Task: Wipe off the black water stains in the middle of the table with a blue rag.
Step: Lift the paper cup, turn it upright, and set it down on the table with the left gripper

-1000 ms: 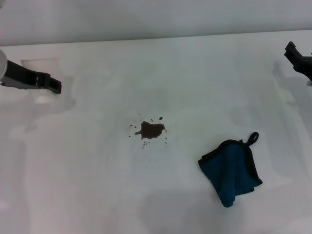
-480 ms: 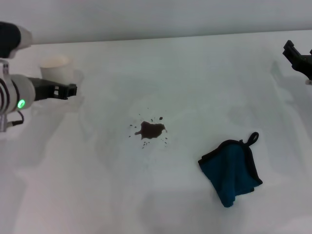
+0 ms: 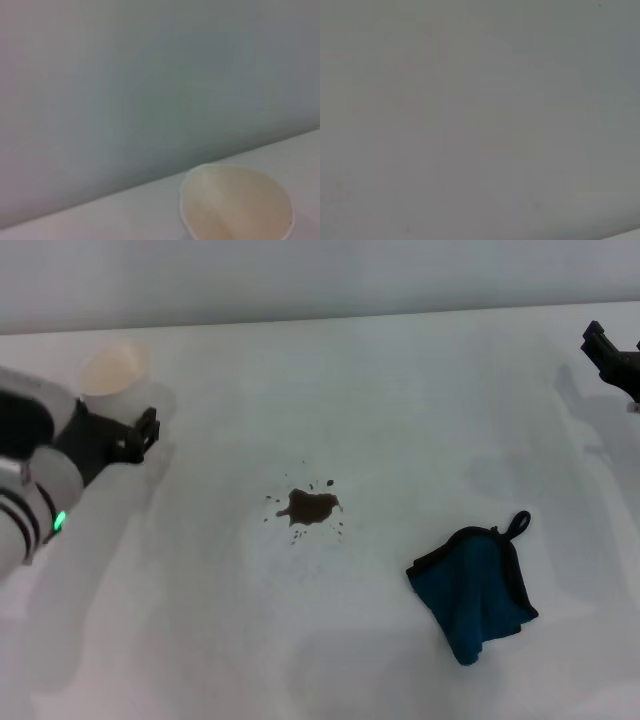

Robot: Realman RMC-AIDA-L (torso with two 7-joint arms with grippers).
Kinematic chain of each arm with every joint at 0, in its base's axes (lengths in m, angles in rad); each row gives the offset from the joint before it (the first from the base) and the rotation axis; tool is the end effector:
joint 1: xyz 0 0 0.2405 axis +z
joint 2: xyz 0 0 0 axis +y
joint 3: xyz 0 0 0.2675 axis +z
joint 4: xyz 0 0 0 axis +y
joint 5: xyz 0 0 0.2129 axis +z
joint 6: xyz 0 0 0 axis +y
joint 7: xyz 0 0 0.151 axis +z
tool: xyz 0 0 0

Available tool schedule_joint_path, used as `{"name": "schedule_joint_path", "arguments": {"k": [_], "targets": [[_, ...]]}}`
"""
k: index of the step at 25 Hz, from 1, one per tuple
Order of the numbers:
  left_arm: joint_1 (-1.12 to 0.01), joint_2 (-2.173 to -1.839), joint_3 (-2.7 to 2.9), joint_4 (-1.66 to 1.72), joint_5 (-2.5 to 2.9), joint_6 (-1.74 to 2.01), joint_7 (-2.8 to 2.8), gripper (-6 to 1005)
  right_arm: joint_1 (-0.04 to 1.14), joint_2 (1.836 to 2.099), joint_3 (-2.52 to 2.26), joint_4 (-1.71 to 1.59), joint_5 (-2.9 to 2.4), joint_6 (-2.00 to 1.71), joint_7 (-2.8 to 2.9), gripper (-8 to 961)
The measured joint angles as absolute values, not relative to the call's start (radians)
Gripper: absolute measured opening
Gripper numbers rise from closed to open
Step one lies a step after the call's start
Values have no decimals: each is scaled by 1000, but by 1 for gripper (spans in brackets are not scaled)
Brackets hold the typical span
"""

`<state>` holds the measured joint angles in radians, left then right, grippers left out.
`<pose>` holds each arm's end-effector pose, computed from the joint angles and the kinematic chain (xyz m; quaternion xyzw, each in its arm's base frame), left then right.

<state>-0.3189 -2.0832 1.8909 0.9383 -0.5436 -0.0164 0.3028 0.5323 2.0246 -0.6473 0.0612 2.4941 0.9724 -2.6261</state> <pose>-0.2706 0.3810 -0.0782 -0.8229 -0.2888 -0.0834 0.4821 0.3942 0.3586 0.0075 -0.6048 0.4218 0.2995 0.6055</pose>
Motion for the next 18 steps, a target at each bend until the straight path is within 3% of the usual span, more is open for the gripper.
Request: {"name": "schedule_joint_path", "arguments": {"k": [7, 18], "targets": [[-301, -2086, 2101, 720, -618, 451, 297, 605, 534, 2025, -647, 56, 2494, 977, -2626, 853], [-369, -2086, 2235, 502, -747, 626, 164, 606, 555, 2026, -647, 51, 2494, 973, -2625, 853]]}}
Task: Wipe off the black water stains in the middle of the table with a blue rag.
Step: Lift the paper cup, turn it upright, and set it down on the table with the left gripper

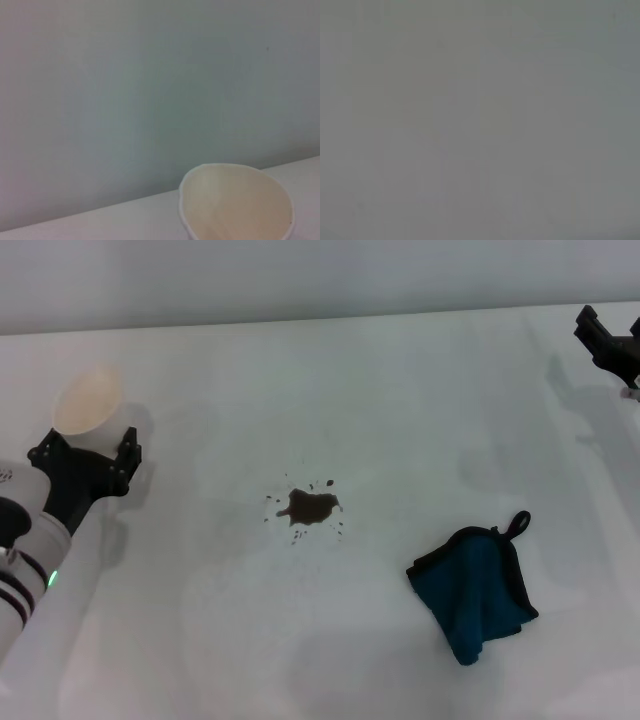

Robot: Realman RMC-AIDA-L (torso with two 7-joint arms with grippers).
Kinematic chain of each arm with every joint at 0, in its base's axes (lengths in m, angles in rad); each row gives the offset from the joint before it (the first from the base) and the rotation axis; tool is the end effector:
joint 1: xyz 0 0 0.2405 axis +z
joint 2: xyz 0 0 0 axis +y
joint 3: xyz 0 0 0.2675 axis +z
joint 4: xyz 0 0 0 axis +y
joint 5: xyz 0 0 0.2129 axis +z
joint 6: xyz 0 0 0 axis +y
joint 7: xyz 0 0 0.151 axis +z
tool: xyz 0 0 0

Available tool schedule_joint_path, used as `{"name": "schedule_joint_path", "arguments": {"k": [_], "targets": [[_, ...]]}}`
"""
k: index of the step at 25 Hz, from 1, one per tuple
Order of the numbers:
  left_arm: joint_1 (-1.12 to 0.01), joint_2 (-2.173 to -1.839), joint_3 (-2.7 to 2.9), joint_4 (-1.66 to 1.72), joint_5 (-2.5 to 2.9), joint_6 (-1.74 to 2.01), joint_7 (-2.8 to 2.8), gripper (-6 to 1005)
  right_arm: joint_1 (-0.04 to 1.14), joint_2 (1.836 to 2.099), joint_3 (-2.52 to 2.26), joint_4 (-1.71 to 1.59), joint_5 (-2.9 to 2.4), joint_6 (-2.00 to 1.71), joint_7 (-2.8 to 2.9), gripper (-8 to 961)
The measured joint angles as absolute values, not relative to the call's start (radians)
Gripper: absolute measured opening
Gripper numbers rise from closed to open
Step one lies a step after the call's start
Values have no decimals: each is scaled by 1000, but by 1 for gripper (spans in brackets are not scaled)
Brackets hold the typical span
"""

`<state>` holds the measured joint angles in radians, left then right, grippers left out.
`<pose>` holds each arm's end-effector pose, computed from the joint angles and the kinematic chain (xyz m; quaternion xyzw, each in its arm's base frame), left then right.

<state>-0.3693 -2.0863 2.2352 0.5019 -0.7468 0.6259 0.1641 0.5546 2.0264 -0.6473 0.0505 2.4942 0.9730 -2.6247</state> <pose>-0.3147 0.3458 -0.0968 -0.7907 -0.2614 -0.1572 0.5308 0.3849 0.3690 0.0094 -0.6092 0.4113 0.3086 0.6037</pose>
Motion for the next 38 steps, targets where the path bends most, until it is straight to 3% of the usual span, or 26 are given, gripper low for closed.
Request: {"name": "schedule_joint_path", "arguments": {"k": [15, 35, 38], "targets": [[-395, -2088, 2307, 428, -746, 642, 65, 601, 559, 2027, -647, 49, 2493, 973, -2625, 853], [-368, -2087, 2342, 450, -747, 638, 51, 887, 541, 2025, -660, 49, 2484, 1039, -2545, 853], [-342, -2088, 2342, 469, -747, 639, 51, 884, 536, 2025, -661, 53, 2483, 1055, -2545, 854]]}}
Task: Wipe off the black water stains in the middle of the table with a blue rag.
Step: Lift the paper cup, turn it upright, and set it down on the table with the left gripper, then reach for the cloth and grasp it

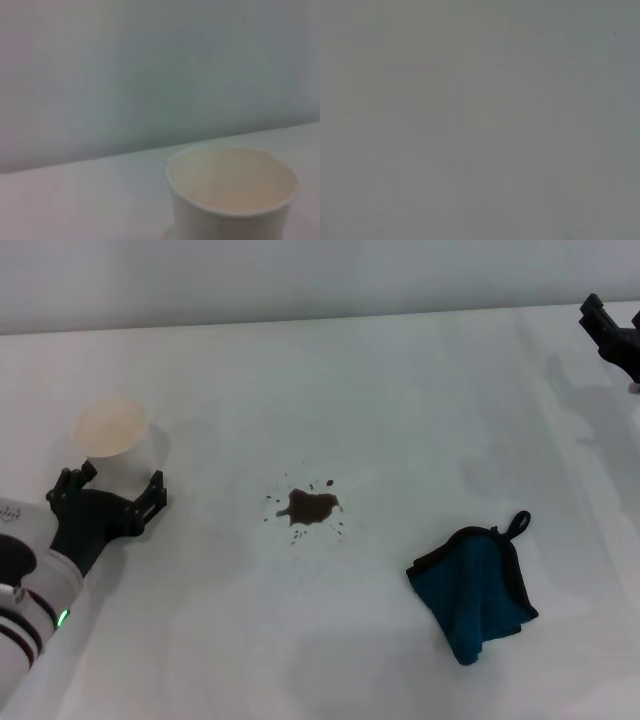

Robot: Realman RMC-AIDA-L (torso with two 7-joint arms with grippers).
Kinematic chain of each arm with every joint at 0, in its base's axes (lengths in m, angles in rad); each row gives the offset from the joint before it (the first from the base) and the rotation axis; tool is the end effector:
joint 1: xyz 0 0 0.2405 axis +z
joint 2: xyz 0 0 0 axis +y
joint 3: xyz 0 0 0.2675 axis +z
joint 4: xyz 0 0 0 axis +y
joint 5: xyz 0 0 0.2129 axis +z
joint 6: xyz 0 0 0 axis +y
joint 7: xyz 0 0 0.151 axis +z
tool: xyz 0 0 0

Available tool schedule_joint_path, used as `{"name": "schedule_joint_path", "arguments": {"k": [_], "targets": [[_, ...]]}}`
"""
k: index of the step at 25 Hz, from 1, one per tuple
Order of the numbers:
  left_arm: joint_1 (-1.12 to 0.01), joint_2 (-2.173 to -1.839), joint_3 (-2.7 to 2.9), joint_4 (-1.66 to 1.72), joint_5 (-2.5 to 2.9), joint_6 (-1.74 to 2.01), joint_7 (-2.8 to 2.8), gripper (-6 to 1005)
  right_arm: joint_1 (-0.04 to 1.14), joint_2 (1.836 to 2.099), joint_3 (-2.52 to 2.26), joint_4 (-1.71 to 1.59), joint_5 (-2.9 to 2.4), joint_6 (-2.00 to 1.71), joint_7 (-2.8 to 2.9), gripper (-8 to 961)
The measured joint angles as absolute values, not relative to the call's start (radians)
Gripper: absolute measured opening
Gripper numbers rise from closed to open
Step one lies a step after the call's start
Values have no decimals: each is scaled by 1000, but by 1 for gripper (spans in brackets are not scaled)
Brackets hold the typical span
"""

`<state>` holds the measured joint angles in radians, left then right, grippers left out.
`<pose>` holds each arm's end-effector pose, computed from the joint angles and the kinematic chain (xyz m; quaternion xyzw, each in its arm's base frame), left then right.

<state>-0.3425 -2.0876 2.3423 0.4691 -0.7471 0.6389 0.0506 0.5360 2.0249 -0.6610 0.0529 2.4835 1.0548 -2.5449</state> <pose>-0.3261 0.3213 -0.1133 -0.8020 -0.2946 -0.1576 0.4951 0.3803 0.3629 0.0134 -0.6001 0.4101 0.3523 0.5895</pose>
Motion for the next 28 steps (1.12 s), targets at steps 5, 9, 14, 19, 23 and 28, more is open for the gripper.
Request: {"name": "schedule_joint_path", "arguments": {"k": [5, 9, 14, 19, 23, 28], "targets": [[-305, -2088, 2342, 493, -747, 641, 51, 883, 523, 2025, -661, 57, 2482, 1104, -2545, 854], [-273, -2085, 2342, 525, -747, 643, 40, 883, 514, 2022, -663, 55, 2458, 1118, -2541, 854], [-230, -2085, 2351, 550, -747, 691, -27, 882, 499, 2016, -663, 30, 2363, 1124, -2422, 854], [-209, -2080, 2382, 549, -747, 764, -108, 882, 481, 2015, -663, 2, 2310, 1117, -2337, 854], [-195, -2082, 2389, 547, -746, 773, -122, 881, 459, 2013, -672, -6, 2300, 1117, -2291, 854], [-170, -2083, 2396, 553, -747, 829, -167, 880, 416, 2006, -714, -44, 2298, 1109, -2199, 854]]}}
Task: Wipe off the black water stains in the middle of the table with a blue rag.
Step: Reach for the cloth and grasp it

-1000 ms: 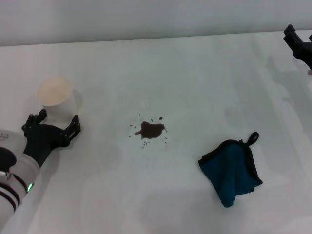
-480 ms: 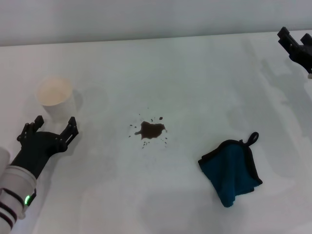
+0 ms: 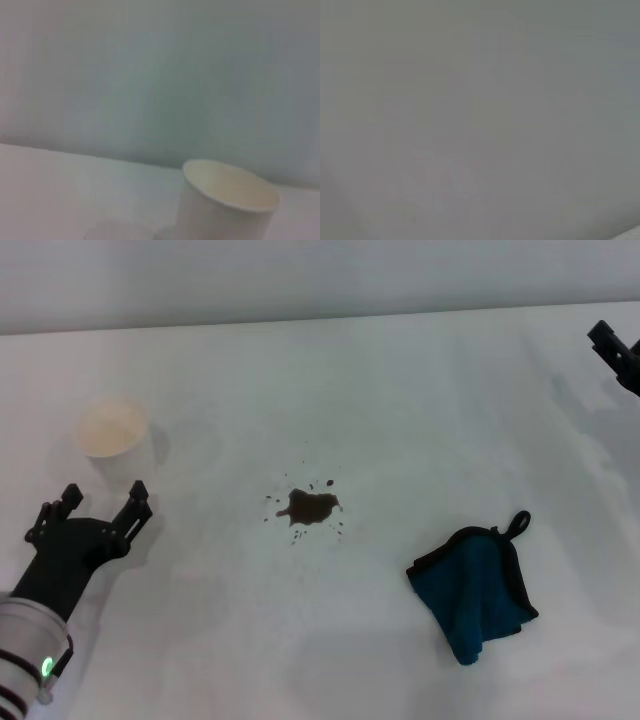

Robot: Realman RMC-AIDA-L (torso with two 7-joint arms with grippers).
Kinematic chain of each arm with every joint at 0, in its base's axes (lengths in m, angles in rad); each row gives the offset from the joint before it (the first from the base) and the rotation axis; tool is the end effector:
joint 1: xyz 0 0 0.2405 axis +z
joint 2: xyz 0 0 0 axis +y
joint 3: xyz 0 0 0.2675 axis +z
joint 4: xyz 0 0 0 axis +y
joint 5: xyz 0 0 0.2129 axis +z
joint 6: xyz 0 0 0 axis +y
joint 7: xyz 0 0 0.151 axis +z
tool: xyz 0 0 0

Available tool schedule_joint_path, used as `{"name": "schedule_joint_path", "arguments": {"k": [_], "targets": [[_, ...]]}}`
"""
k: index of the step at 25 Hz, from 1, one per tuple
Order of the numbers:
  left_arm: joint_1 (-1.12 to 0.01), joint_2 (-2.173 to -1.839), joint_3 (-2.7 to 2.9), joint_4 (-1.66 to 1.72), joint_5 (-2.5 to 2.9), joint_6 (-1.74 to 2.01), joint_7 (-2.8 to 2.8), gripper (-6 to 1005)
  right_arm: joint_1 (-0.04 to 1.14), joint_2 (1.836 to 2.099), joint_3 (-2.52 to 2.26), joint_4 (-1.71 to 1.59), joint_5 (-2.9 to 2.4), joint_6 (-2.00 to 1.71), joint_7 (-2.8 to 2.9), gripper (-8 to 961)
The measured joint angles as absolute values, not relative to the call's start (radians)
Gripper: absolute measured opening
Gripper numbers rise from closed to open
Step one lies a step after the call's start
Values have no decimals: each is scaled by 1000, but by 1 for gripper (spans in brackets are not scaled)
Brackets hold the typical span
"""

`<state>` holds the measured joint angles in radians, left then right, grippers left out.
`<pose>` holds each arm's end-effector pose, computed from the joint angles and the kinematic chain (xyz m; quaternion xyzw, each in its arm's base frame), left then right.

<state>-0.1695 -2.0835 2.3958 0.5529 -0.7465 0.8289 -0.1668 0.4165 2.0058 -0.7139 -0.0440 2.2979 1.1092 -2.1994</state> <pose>-0.3282 0.2742 -0.1068 -0.7335 -0.3824 -0.2762 0.4893 0.3970 0.3322 0.0215 -0.6031 0.4612 0.4005 0.5131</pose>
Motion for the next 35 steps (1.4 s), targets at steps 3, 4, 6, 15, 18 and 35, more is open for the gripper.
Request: {"name": "schedule_joint_path", "arguments": {"k": [3, 4, 6, 15, 18, 35], "targets": [[-149, -2081, 2396, 552, -747, 887, -227, 880, 388, 2004, -764, -97, 2288, 1103, -2141, 854], [-139, -2081, 2396, 551, -747, 912, -240, 880, 380, 2001, -784, -117, 2279, 1094, -2125, 854], [-118, -2081, 2396, 548, -747, 963, -247, 880, 371, 1989, -831, -157, 2253, 1070, -2085, 854], [-33, -2080, 2386, 508, -781, 1129, -294, 880, 405, 1927, -934, -275, 1918, 962, -1833, 854], [-27, -2080, 2389, 474, -841, 1185, -320, 880, 415, 1954, -934, -297, 1829, 919, -1829, 854], [-43, -2079, 2383, 396, -856, 1260, -425, 880, 396, 1975, -959, -460, 1645, 933, -1737, 854]]}}
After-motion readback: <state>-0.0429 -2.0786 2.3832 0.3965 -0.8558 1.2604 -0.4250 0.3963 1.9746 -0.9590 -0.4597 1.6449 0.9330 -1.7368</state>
